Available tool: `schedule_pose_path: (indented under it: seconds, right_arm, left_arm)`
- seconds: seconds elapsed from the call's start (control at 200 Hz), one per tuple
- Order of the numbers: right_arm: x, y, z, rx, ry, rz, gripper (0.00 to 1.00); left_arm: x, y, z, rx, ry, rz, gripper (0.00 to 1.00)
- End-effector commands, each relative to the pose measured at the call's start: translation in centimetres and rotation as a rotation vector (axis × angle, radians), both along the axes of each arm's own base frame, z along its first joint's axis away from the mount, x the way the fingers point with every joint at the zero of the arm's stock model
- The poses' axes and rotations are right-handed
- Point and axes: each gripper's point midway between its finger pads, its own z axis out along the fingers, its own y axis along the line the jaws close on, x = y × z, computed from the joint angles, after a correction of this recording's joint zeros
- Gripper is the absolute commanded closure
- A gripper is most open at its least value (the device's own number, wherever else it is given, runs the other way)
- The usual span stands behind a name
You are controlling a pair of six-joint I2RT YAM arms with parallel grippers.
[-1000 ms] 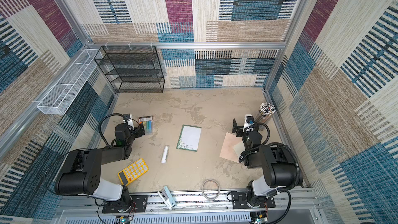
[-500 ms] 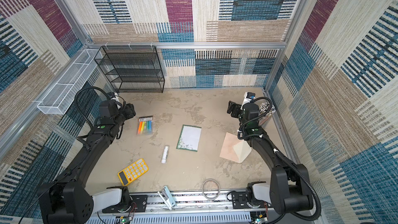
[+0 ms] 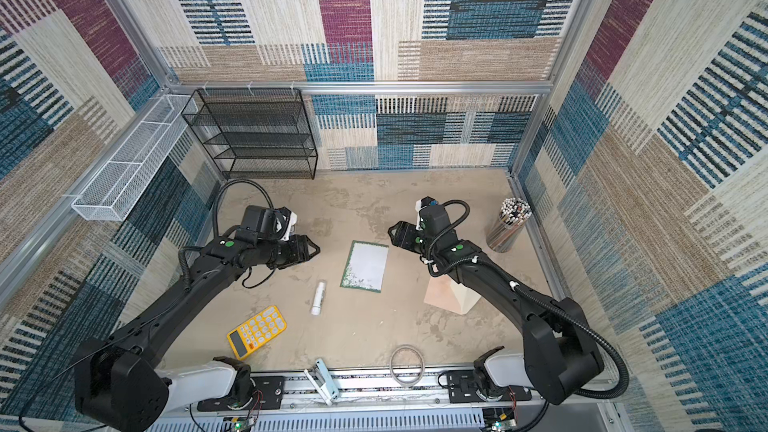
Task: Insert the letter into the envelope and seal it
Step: 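Move both grippers toward the green-bordered letter sheet at table centre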
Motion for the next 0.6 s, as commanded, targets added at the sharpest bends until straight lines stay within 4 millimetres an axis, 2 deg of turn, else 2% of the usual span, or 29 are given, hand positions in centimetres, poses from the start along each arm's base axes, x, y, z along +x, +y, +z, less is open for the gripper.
schedule_pose_path:
  seconds: [0.0, 0.17, 0.311, 0.456, 0.596]
  right_arm:
    - [-0.5, 1.2, -0.7, 0.031, 0.058, 0.02, 0.29]
    - [-0.8, 2.8, -3.0, 0.033, 0.121, 0.065, 0.36]
    - [-0.7, 4.6, -4.0, 0.046, 0.153, 0.107, 0.45]
    - [-0.5, 6.4, -4.7, 0.057, 0.176, 0.13, 0.6]
    - [-0.1, 7.0, -6.3, 0.036, 0.214, 0.128, 0.76]
  left_arm:
    - [-1.0, -1.4, -0.8, -0.062, 0.073, 0.016, 0.37]
    - [-1.0, -2.9, -2.2, -0.116, 0.125, 0.005, 0.35]
    - [-0.9, -3.5, -3.8, -0.107, 0.167, -0.006, 0.34]
    - [-0.4, -3.9, -4.8, -0.107, 0.184, -0.022, 0.33]
    - [0.2, -4.6, -5.2, -0.11, 0.201, -0.051, 0.32]
